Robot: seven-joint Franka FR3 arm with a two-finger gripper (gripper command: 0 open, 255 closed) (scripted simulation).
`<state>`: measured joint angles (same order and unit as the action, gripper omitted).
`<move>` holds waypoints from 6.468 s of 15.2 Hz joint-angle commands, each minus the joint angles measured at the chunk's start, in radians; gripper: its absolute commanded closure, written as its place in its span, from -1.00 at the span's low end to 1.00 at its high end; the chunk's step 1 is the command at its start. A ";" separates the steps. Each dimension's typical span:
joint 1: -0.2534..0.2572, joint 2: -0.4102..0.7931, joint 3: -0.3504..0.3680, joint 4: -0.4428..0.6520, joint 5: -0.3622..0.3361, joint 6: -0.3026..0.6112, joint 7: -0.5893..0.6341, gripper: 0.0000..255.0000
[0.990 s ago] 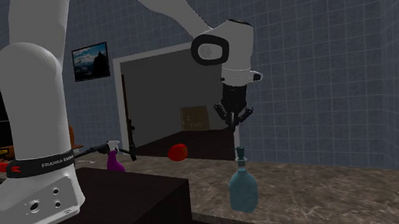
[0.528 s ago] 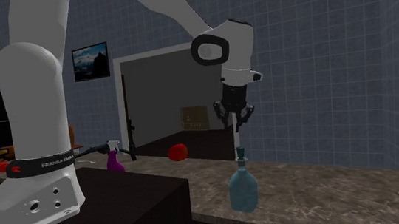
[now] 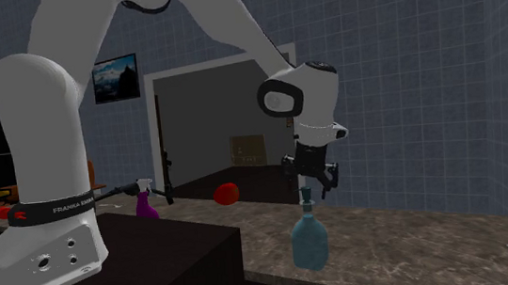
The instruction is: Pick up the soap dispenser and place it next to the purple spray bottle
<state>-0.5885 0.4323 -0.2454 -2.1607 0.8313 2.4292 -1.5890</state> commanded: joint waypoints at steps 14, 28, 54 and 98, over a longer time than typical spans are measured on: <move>-0.013 0.122 0.054 0.048 0.090 0.063 -0.062 -1.00; -0.007 0.097 0.044 0.038 0.073 0.051 -0.044 1.00; 0.059 -0.201 -0.059 -0.008 -0.175 -0.131 0.204 1.00; 0.181 -0.714 0.079 -0.184 -0.422 -0.274 0.713 1.00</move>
<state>-0.4156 -0.2490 -0.1849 -2.3095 0.4122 2.1420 -0.9028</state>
